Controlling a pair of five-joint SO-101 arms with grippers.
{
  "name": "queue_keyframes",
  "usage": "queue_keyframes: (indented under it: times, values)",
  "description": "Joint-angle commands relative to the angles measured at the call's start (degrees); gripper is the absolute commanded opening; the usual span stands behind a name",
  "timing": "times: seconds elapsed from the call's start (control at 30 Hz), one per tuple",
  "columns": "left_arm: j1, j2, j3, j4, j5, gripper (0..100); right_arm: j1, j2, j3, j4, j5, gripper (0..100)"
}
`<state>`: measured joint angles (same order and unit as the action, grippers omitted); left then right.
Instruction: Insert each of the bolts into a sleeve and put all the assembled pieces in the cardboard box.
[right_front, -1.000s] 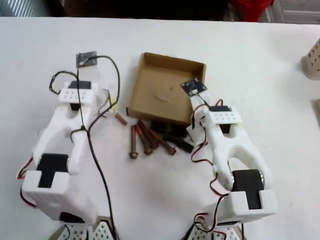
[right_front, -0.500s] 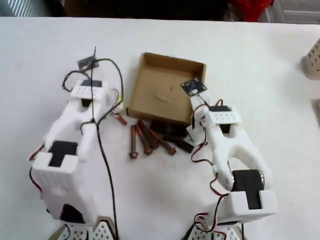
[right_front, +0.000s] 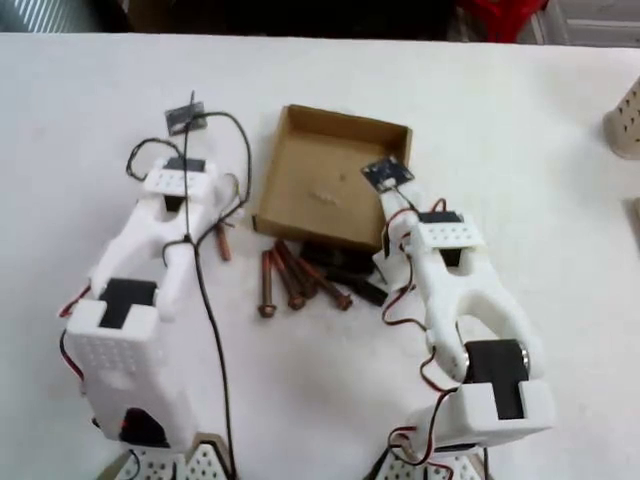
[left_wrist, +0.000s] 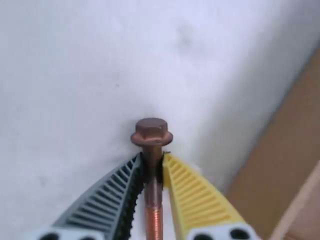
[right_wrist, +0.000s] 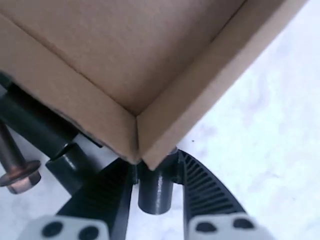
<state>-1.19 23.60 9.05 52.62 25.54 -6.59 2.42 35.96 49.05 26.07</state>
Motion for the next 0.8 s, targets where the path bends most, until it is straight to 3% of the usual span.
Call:
queue_keyframes:
  times: [0.0,0.43,0.63,0.77]
  values:
    - [0.5,-0.7,-1.6,-0.5,-5.5,2,0.4,-0.4,-1.5,-0.3,0.7,1.8]
    - [0.0,-0.9,-1.3,9.6,-14.6,2,0.5,-0.4,-1.5,-0.3,0.7,1.8]
    - [0.3,-1.8,-1.0,9.9,-14.4,9,0.5,-0.4,-1.5,-0.3,0.7,1.8]
    - [0.4,-9.4,6.1,6.2,-13.3,10,0.5,-0.4,-1.5,-0.3,0.7,1.8]
